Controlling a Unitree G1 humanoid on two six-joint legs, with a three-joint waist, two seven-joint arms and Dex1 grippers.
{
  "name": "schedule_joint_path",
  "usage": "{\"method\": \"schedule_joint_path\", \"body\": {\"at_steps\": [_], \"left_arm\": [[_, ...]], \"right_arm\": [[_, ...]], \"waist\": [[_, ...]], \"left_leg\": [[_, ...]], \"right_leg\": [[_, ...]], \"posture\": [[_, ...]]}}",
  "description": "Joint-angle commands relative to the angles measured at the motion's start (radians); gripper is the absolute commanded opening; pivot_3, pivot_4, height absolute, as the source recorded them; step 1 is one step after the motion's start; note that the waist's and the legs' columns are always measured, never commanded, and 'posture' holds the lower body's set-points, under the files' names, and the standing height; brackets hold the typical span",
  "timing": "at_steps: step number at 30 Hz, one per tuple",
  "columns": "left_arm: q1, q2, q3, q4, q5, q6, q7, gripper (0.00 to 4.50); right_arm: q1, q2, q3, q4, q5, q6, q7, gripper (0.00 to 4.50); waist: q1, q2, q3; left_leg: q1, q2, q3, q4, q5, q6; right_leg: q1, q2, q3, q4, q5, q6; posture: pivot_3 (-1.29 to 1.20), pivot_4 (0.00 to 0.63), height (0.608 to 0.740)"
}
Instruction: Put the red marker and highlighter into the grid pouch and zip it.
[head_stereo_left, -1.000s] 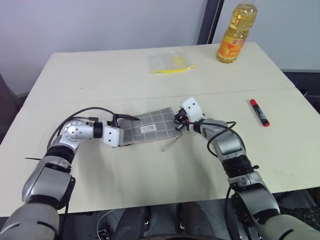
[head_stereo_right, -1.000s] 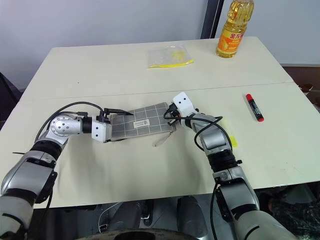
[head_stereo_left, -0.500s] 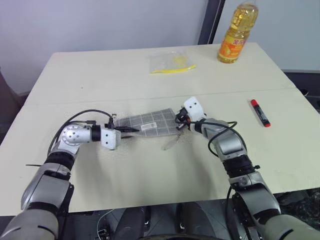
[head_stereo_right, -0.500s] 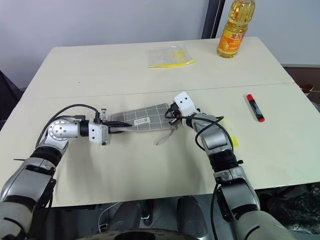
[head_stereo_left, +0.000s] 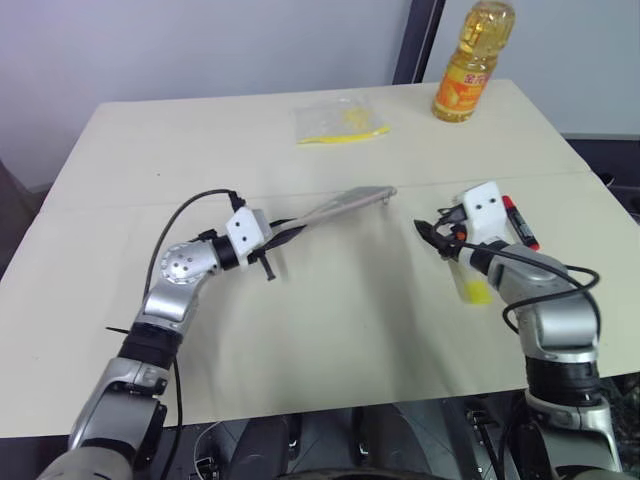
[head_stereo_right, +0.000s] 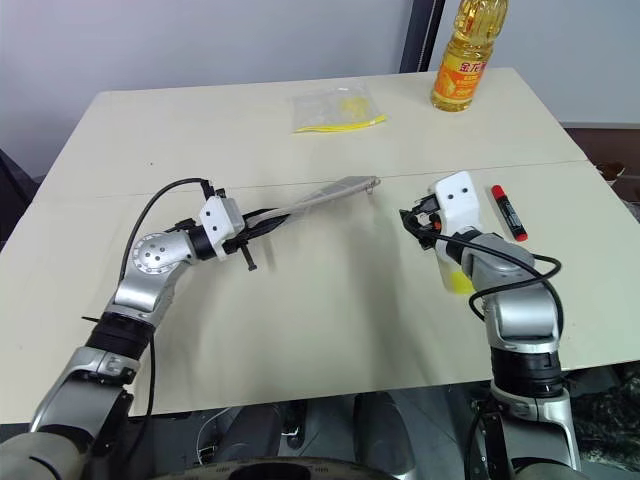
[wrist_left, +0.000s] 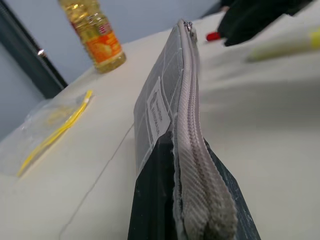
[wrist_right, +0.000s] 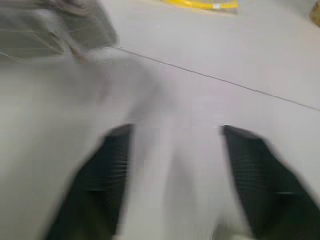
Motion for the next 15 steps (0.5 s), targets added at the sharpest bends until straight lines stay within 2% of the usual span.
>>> {"method": "schedule_joint_path", "body": {"at_steps": [1,6,13,15], "left_arm": [[0.014,-0.020,0.019,-0.119,-0.024,0.103,0.031,0.00],[0.031,-0.043,0.011,-0.201,-0.032,0.201,0.024,0.00],[0.035,-0.045,0.016,-0.238,-0.031,0.245,0.018,0.00],[0.036,-0.046,0.019,-0.246,-0.032,0.252,0.019,0.00]], "right_arm": [[-0.013,0.018,-0.032,-0.082,0.063,0.033,-0.017,4.45],[-0.034,0.031,0.008,-0.059,0.064,0.014,-0.052,4.45],[-0.084,0.072,0.023,-0.010,0.087,0.007,-0.089,4.45],[-0.088,0.076,0.024,-0.001,0.093,0.005,-0.093,3.93]], "waist": [[0.001,0.000,0.000],[0.002,0.000,0.000],[0.002,0.000,0.000],[0.004,0.000,0.000]], "left_leg": [[0.000,0.000,0.000,0.000,0.000,0.000],[0.000,0.000,0.000,0.001,0.000,0.000],[-0.001,0.000,0.000,0.000,0.000,0.000],[-0.001,0.000,0.000,0.000,0.000,0.000]], "right_leg": [[0.000,0.000,0.000,0.000,0.000,0.000],[0.001,-0.001,0.000,-0.002,0.000,0.000],[0.000,-0.001,0.000,-0.002,0.000,0.000],[0.001,-0.001,0.000,-0.002,0.000,0.000]], "posture": [[0.00,0.150,0.740],[0.00,0.150,0.740],[0.00,0.150,0.740],[0.00,0.150,0.740]]}}
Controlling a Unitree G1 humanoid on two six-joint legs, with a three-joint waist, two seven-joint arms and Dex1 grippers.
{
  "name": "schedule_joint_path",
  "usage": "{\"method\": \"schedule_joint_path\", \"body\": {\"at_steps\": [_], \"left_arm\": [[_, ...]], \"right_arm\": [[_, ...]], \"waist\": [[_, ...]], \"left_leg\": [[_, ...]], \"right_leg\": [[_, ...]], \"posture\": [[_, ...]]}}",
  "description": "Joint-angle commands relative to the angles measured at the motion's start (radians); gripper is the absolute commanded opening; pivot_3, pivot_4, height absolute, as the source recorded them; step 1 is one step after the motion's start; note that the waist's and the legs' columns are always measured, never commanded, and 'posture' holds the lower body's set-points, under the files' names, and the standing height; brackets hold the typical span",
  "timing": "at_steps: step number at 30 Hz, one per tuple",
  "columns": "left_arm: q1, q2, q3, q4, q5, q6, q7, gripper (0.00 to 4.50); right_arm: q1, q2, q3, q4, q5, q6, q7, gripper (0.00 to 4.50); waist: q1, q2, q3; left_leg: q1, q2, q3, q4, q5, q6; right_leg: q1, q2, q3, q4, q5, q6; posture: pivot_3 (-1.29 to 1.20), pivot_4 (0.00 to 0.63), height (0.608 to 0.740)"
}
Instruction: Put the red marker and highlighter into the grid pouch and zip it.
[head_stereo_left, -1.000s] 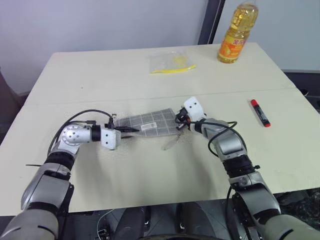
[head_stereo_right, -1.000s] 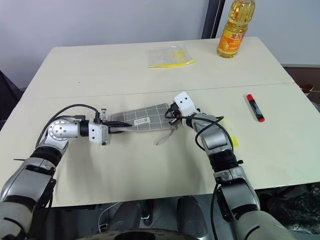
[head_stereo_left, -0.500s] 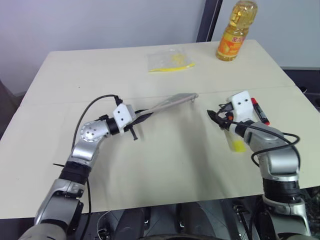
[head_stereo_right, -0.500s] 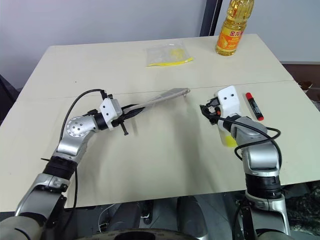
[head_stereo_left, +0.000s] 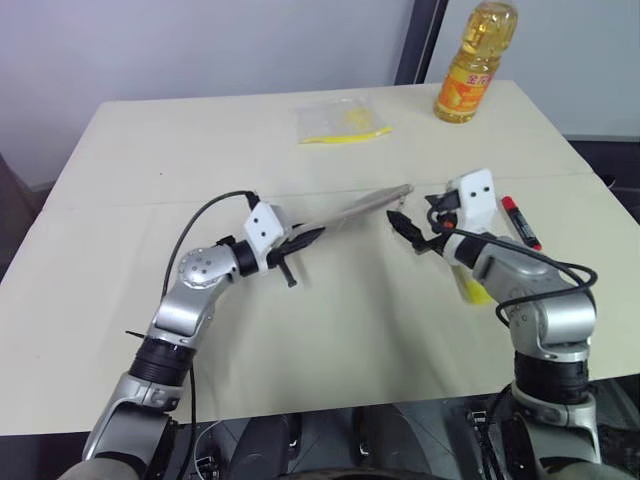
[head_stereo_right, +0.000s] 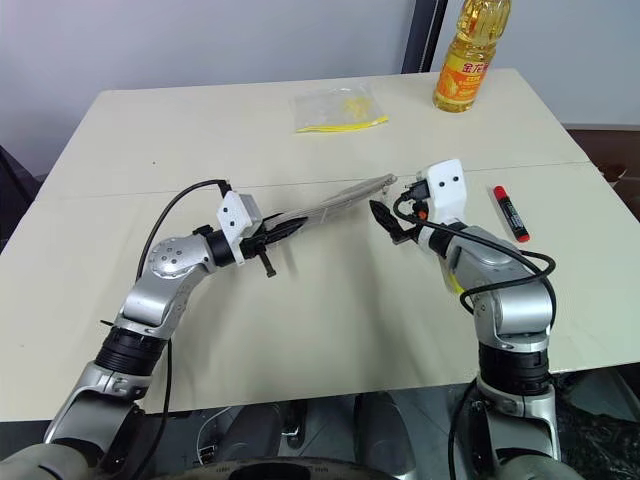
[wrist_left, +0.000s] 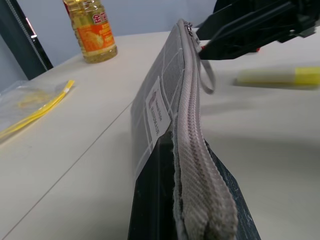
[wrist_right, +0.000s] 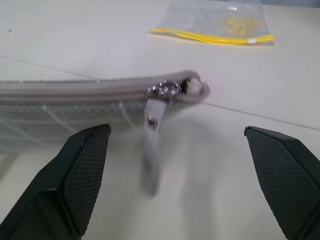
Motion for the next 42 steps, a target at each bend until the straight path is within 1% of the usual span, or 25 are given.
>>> {"method": "schedule_joint_path", "body": {"at_steps": [1,2,6,7,8,13,20,25,27,31,34,37,38,39,40,42], "left_arm": [[-0.003,-0.005,0.022,-0.050,-0.014,0.011,0.002,0.00],[-0.004,-0.006,0.023,-0.051,-0.014,0.014,0.004,0.00],[-0.008,-0.011,0.024,-0.049,-0.010,0.019,0.007,0.00],[-0.008,-0.012,0.023,-0.049,-0.009,0.020,0.009,0.00],[-0.008,-0.014,0.023,-0.049,-0.008,0.021,0.010,0.00],[-0.013,-0.027,0.007,-0.033,0.022,0.024,0.032,0.00],[-0.028,-0.072,-0.030,-0.009,0.077,0.050,0.079,0.00],[-0.050,-0.137,-0.054,0.021,0.106,0.077,0.120,0.00],[-0.060,-0.160,-0.067,0.037,0.119,0.081,0.129,0.00],[-0.081,-0.208,-0.078,0.080,0.137,0.088,0.151,0.00],[-0.089,-0.234,-0.074,0.101,0.141,0.092,0.161,0.00],[-0.095,-0.246,-0.063,0.113,0.139,0.096,0.170,0.00],[-0.097,-0.247,-0.061,0.119,0.141,0.095,0.172,0.00],[-0.097,-0.246,-0.061,0.122,0.142,0.093,0.172,0.00],[-0.097,-0.243,-0.062,0.124,0.145,0.086,0.170,0.00],[-0.093,-0.227,-0.071,0.127,0.152,0.053,0.149,0.00]], "right_arm": [[-0.024,0.006,-0.005,0.003,0.021,-0.020,-0.009,3.63],[-0.025,0.007,-0.004,0.003,0.025,-0.020,-0.008,3.17],[-0.025,0.002,0.003,-0.005,0.032,-0.019,-0.009,1.06],[-0.025,0.000,0.005,-0.010,0.036,-0.019,-0.008,0.47],[-0.024,-0.001,0.007,-0.015,0.039,-0.019,-0.007,0.02],[-0.023,-0.027,0.047,-0.062,0.046,-0.015,0.015,0.02],[-0.007,-0.145,0.246,-0.217,0.032,-0.014,0.117,0.02],[-0.024,-0.198,0.394,-0.327,0.040,-0.003,0.192,0.02],[-0.030,-0.206,0.430,-0.349,0.037,0.000,0.203,0.02],[-0.044,-0.218,0.444,-0.361,0.040,0.011,0.207,0.02],[-0.034,-0.230,0.425,-0.373,0.054,0.021,0.214,0.02],[-0.018,-0.216,0.369,-0.394,0.097,0.063,0.205,0.02],[-0.013,-0.213,0.340,-0.402,0.113,0.082,0.201,0.62],[-0.004,-0.217,0.308,-0.412,0.127,0.096,0.197,0.76],[0.012,-0.224,0.258,-0.422,0.141,0.114,0.188,1.18],[0.068,-0.249,0.125,-0.418,0.136,0.149,0.151,2.16]], "waist": [[0.002,0.000,0.000],[0.002,0.000,0.000],[0.000,0.000,0.000],[0.000,0.000,0.000],[0.000,0.000,0.000],[0.001,0.000,0.000],[0.003,0.000,0.000],[0.017,-0.001,0.000],[0.021,-0.001,0.000],[0.023,-0.001,0.001],[0.022,-0.001,0.001],[0.022,-0.001,0.001],[0.022,-0.001,0.001],[0.023,-0.001,0.001],[0.023,-0.001,0.001],[0.026,-0.002,0.001]], "left_leg": [[0.000,0.000,0.000,0.000,0.000,0.000],[0.000,0.000,0.000,0.000,0.000,0.000],[0.000,0.000,0.000,0.000,0.000,0.000],[0.000,0.000,0.000,0.000,0.000,0.000],[0.000,0.000,0.000,0.000,0.000,0.000],[0.000,0.000,0.000,0.000,0.000,0.000],[0.000,0.000,0.000,0.000,0.000,0.000],[0.000,0.000,0.000,0.001,0.000,0.000],[0.000,0.000,0.000,0.001,0.000,0.000],[0.000,0.000,0.000,0.001,0.000,0.000],[0.000,0.000,0.000,0.001,0.000,0.000],[0.000,0.000,0.000,0.001,0.000,0.001],[-0.001,0.000,0.000,0.001,0.000,0.001],[-0.001,0.000,0.000,0.001,0.000,0.001],[-0.001,0.000,-0.001,0.000,-0.001,0.001],[-0.001,0.000,-0.001,0.001,-0.001,0.001]], "right_leg": [[0.000,0.000,0.000,0.000,0.000,0.000],[0.000,0.000,0.000,0.000,0.000,0.000],[0.000,0.000,0.000,-0.001,0.000,0.000],[0.000,0.000,0.000,-0.001,0.000,0.000],[0.000,0.000,0.000,-0.001,0.000,0.000],[0.000,0.000,0.000,-0.001,0.000,0.000],[0.000,0.000,0.000,-0.001,0.000,0.000],[0.001,0.000,0.000,-0.001,0.000,0.000],[0.001,0.000,0.000,-0.002,0.000,0.000],[0.003,0.000,0.000,-0.005,0.000,-0.001],[0.003,0.000,-0.001,-0.007,0.000,-0.001],[0.003,0.000,-0.001,-0.007,0.000,0.000],[0.003,0.000,-0.001,-0.007,0.000,0.000],[0.003,0.000,-0.001,-0.007,0.000,0.000],[0.003,0.000,-0.001,-0.007,0.000,0.000],[0.004,0.000,-0.002,-0.008,0.000,0.000]], "posture": [[0.00,0.150,0.740],[0.00,0.150,0.740],[0.00,0.150,0.740],[0.00,0.150,0.740],[0.00,0.150,0.740],[0.00,0.150,0.740],[0.00,0.150,0.740],[0.00,0.150,0.740],[0.00,0.150,0.740],[0.00,0.150,0.740],[0.00,0.150,0.740],[0.00,0.150,0.740],[0.00,0.150,0.740],[0.00,0.150,0.740],[0.00,0.150,0.740],[0.00,0.150,0.740]]}}
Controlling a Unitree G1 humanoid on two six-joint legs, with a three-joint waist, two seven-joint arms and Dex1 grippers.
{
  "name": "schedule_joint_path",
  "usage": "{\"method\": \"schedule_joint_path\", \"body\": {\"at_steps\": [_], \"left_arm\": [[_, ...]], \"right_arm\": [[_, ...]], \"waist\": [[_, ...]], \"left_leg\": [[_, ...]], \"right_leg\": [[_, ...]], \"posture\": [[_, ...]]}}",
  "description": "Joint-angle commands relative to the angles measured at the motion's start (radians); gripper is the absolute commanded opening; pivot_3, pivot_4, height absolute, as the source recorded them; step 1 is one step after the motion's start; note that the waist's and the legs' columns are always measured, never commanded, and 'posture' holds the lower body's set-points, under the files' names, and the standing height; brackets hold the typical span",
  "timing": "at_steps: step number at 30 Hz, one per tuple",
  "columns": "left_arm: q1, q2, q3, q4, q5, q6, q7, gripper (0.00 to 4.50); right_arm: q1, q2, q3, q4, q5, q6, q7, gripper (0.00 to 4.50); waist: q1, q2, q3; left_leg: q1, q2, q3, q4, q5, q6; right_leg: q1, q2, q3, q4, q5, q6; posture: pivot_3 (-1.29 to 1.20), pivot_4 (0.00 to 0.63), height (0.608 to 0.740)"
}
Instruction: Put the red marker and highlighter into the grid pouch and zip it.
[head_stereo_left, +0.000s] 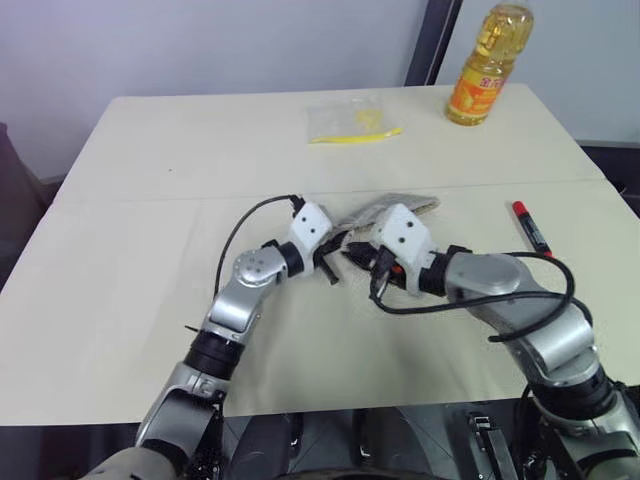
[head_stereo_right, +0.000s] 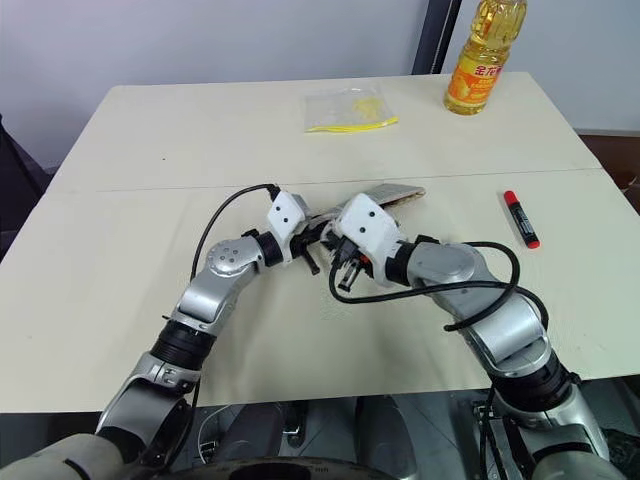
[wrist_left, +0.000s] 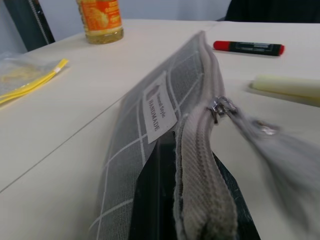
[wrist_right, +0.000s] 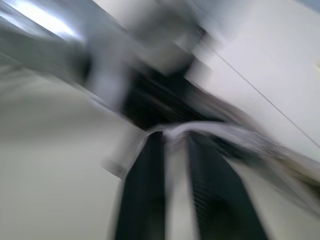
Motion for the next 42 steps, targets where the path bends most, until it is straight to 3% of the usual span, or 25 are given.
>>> {"method": "schedule_joint_path", "body": {"at_steps": [1,8,18,20,21,23,25,33,42], "left_arm": [[-0.004,0.032,-0.009,0.000,0.023,-0.070,-0.031,0.00],[0.008,0.090,-0.037,0.067,0.057,-0.243,-0.109,0.00],[-0.017,0.069,-0.042,0.141,0.064,-0.327,-0.131,0.00],[-0.022,0.063,-0.041,0.149,0.066,-0.331,-0.132,0.00],[-0.023,0.061,-0.040,0.152,0.066,-0.333,-0.132,0.00],[-0.027,0.058,-0.038,0.157,0.067,-0.335,-0.132,0.00],[-0.028,0.055,-0.035,0.157,0.060,-0.335,-0.136,0.00],[-0.036,0.055,-0.028,0.165,0.050,-0.340,-0.157,0.00],[-0.038,0.053,-0.018,0.156,0.044,-0.335,-0.152,0.00]], "right_arm": [[0.087,-0.054,-0.234,-0.018,0.003,0.048,-0.045,2.64],[0.339,-0.101,-0.512,0.070,-0.060,0.148,-0.144,2.64],[0.404,0.074,-0.615,0.161,-0.042,0.218,-0.262,2.64],[0.408,0.078,-0.616,0.174,-0.048,0.220,-0.270,2.64],[0.414,0.075,-0.614,0.179,-0.051,0.217,-0.273,2.40],[0.416,0.068,-0.611,0.183,-0.051,0.211,-0.273,1.83],[0.415,0.035,-0.590,0.150,-0.049,0.176,-0.251,0.90],[0.460,-0.175,-0.548,-0.004,-0.014,-0.021,-0.050,0.89],[0.438,-0.193,-0.525,-0.031,0.021,-0.015,-0.028,0.89]], "waist": [[0.004,0.000,0.000],[0.022,0.000,0.000],[0.022,0.001,0.000],[0.022,0.001,-0.001],[0.022,0.001,0.000],[0.022,0.001,-0.001],[0.022,0.001,0.000],[0.023,0.001,0.000],[0.023,0.000,0.000]], "left_leg": [[0.000,0.000,0.000,0.000,0.000,0.000],[0.001,0.000,0.000,-0.001,-0.001,0.001],[0.000,-0.001,0.001,0.000,-0.001,0.001],[0.000,-0.001,0.001,0.001,-0.001,0.001],[0.000,-0.001,0.001,0.001,-0.001,0.001],[0.001,-0.001,0.000,0.001,-0.001,0.001],[0.001,-0.001,0.000,0.001,-0.001,0.002],[0.001,0.000,0.000,0.001,-0.001,0.002],[0.001,0.000,0.000,0.002,-0.001,0.002]], "right_leg": [[0.001,0.000,0.000,-0.001,0.000,0.000],[0.001,-0.001,0.000,-0.003,0.000,-0.001],[0.002,-0.001,0.000,-0.003,0.000,-0.001],[0.002,-0.001,0.000,-0.003,0.000,0.000],[0.002,-0.001,0.000,-0.003,0.000,0.000],[0.002,-0.001,0.000,-0.003,0.000,0.000],[0.002,-0.001,0.000,-0.003,0.000,0.000],[0.002,0.000,-0.002,-0.003,0.000,0.000],[0.003,0.000,-0.002,-0.003,0.000,0.000]], "posture": [[0.00,0.150,0.740],[0.00,0.150,0.740],[0.00,0.150,0.740],[0.00,0.150,0.740],[0.00,0.150,0.740],[0.00,0.150,0.740],[0.00,0.150,0.740],[0.00,0.150,0.740],[0.00,0.150,0.740]]}}
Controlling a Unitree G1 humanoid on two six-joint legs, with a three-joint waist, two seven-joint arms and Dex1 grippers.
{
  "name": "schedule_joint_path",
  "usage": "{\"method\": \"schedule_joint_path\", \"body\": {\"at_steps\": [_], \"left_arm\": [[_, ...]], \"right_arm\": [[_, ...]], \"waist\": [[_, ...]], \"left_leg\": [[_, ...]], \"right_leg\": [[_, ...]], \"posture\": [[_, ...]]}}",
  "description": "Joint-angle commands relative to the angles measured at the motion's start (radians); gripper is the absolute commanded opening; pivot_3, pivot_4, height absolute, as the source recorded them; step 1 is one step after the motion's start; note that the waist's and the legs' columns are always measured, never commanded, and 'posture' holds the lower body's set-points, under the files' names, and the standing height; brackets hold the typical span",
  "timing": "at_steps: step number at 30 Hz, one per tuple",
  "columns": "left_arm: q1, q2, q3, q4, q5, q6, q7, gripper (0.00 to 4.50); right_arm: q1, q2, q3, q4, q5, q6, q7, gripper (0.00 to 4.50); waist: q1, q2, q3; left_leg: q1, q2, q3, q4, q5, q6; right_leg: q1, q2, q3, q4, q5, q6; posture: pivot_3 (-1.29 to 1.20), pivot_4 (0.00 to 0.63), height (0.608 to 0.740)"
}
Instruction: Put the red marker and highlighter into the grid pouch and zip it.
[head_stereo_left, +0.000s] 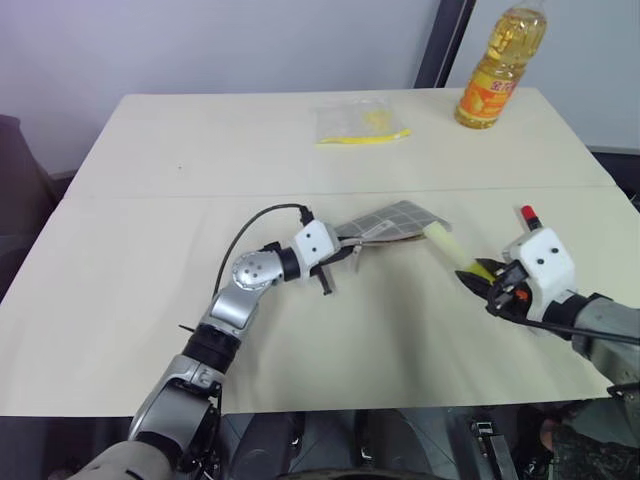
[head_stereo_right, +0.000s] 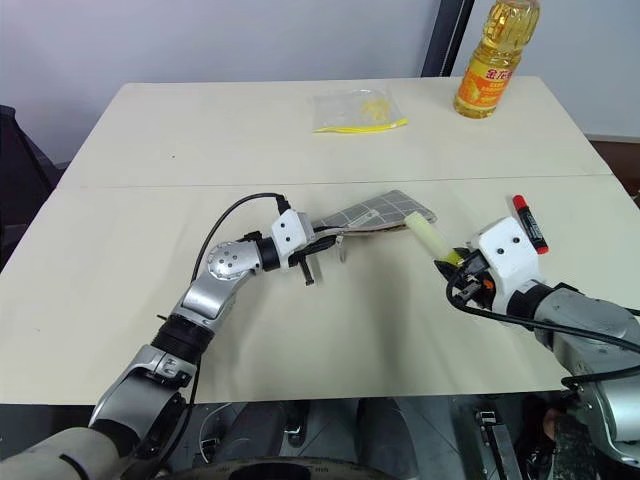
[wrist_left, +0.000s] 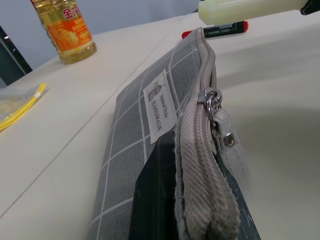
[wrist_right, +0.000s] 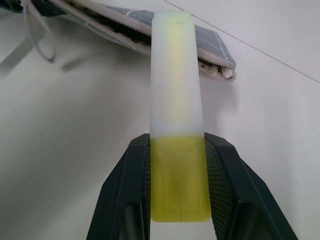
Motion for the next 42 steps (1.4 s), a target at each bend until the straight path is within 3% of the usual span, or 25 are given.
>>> {"method": "schedule_joint_path", "body": {"at_steps": [1,25,35,42], "left_arm": [[-0.016,-0.006,0.018,-0.021,-0.017,-0.007,0.002,0.00],[0.008,-0.015,0.008,-0.076,-0.035,0.001,-0.032,0.00],[-0.005,0.091,-0.074,-0.067,0.018,-0.220,-0.184,0.00],[-0.028,0.132,-0.117,-0.057,-0.003,-0.315,-0.306,0.00]], "right_arm": [[-0.022,-0.013,0.006,-0.012,0.002,-0.015,-0.010,0.89],[-0.059,-0.070,0.134,-0.009,-0.008,0.009,-0.019,0.89],[-0.052,-0.245,0.212,-0.069,0.008,0.019,0.088,0.89],[-0.153,-0.248,0.283,-0.069,0.022,0.039,0.099,0.89]], "waist": [[0.000,0.000,0.000],[0.000,0.000,0.000],[0.000,0.000,0.000],[-0.001,0.000,0.000]], "left_leg": [[0.000,0.000,0.000,0.000,0.000,0.000],[0.000,0.000,0.000,0.000,0.000,0.000],[0.000,0.000,0.000,0.000,0.000,0.000],[0.000,0.000,0.000,0.000,0.000,0.000]], "right_leg": [[0.000,0.000,0.000,0.000,0.000,0.000],[0.000,0.000,0.000,0.000,0.000,0.000],[0.000,0.000,0.000,0.000,0.000,-0.001],[0.000,-0.001,0.000,-0.001,-0.002,-0.003]], "posture": [[0.00,0.150,0.740],[0.00,0.150,0.740],[0.00,0.150,0.740],[0.00,0.150,0.740]]}}
